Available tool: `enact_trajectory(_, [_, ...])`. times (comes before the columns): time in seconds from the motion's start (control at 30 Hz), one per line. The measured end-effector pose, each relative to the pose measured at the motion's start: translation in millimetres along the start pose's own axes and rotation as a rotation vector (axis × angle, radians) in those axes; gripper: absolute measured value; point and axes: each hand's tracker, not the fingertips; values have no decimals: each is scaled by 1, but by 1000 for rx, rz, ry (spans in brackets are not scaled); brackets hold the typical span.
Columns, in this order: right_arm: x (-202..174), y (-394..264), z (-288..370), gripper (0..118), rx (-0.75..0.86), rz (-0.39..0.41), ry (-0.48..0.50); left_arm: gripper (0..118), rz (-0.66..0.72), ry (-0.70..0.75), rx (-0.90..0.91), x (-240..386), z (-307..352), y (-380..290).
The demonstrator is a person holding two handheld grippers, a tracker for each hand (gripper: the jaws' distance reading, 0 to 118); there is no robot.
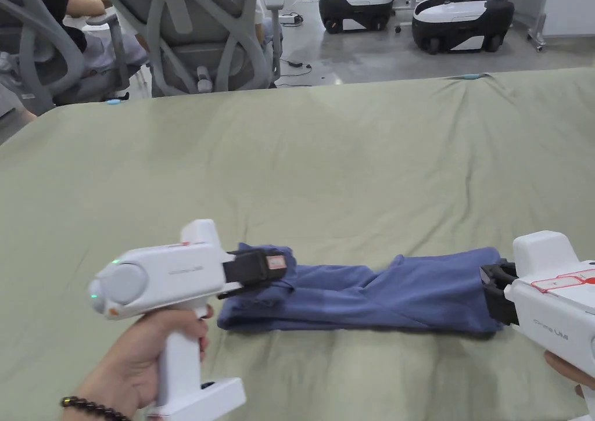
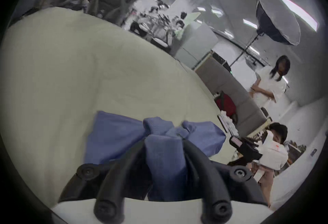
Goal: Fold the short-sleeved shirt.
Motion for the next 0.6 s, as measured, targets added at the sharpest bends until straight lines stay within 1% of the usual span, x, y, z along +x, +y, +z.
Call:
enact_trajectory(0.03, [3, -1, 1, 0, 0, -1, 0, 15, -27, -4, -27, 5, -16, -4])
enact_trajectory(0.1, [6, -3, 3, 0, -2, -8, -6, 15, -7, 25, -59, 10, -43, -10])
enact_trajectory(0.2, [13, -6, 7, 0, -3, -14, -19, 15, 19, 47, -87, -4, -71, -14])
enact_trajectory(0.27, [17, -7, 8, 0, -6, -18, -25, 21, 31, 53, -88, 3, -71, -22])
enact_trajectory(0.3, [21, -9, 6, 0, -7, -20, -27, 28, 38, 50, -83, 3, -69, -23])
enact_trajectory(0.33, [23, -10, 6, 0, -8, -22, -29, 49, 39, 37, -76, 3, -67, -22])
enact_trajectory(0.4, [23, -11, 6, 0, -13, -24, -32, 98, 35, -33, -53, 12, -55, -19])
enact_trajectory(0.43, [24, -13, 4, 0, -15, -24, -31, 118, 31, -58, -31, 17, -48, -16])
enact_trajectory(0.5, [23, -13, 4, 0, -18, -23, -28, 114, 17, -78, 38, 30, -30, -10])
enact_trajectory(0.53, [22, -13, 3, 0, -19, -20, -25, 116, 3, -74, 85, 22, -19, -1])
enact_trajectory(0.6, [19, -12, 3, 0, -17, -18, -21, 117, 7, -43, 108, 21, -1, 5])
